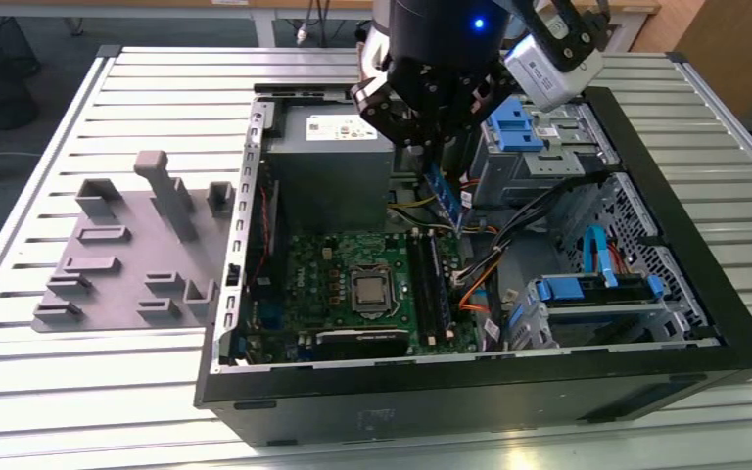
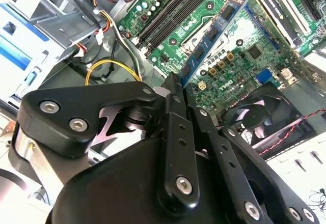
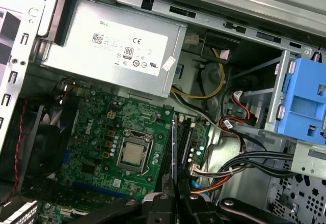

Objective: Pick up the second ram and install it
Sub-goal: 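Insert the second ram into the second slot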

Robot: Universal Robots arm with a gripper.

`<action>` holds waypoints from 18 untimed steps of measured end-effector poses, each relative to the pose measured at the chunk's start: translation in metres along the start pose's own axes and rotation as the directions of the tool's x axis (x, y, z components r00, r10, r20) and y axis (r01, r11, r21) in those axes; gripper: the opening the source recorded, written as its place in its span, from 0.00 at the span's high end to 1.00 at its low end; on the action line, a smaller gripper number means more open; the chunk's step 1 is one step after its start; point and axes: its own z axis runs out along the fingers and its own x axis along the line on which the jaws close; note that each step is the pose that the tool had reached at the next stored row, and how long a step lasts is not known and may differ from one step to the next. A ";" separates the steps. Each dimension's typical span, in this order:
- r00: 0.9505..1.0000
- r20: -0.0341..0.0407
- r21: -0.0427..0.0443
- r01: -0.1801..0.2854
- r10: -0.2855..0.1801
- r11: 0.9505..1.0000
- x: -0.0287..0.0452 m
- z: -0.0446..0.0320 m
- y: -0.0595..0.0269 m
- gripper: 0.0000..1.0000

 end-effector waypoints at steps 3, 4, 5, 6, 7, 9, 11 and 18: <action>1.000 0.000 0.000 0.000 0.000 1.000 0.0000 0.0000 0.0000 0.86; 1.000 0.000 0.000 -0.002 0.002 1.000 0.0000 0.0000 0.0000 0.86; 1.000 0.000 0.000 -0.009 0.009 1.000 0.0000 0.0001 0.0000 0.86; 1.000 0.001 0.001 -0.021 0.021 1.000 0.0000 0.0001 0.0000 0.86; 0.999 0.002 0.002 -0.038 0.038 0.999 0.0000 0.0002 0.0000 0.86; 0.997 0.003 0.004 -0.072 0.072 0.997 0.0000 0.0004 0.0000 0.86; 0.995 0.004 0.005 -0.102 0.102 0.995 0.0000 0.0008 0.0001 0.86; 0.990 0.003 0.007 -0.140 0.140 0.990 -0.0023 0.0041 -0.0004 0.86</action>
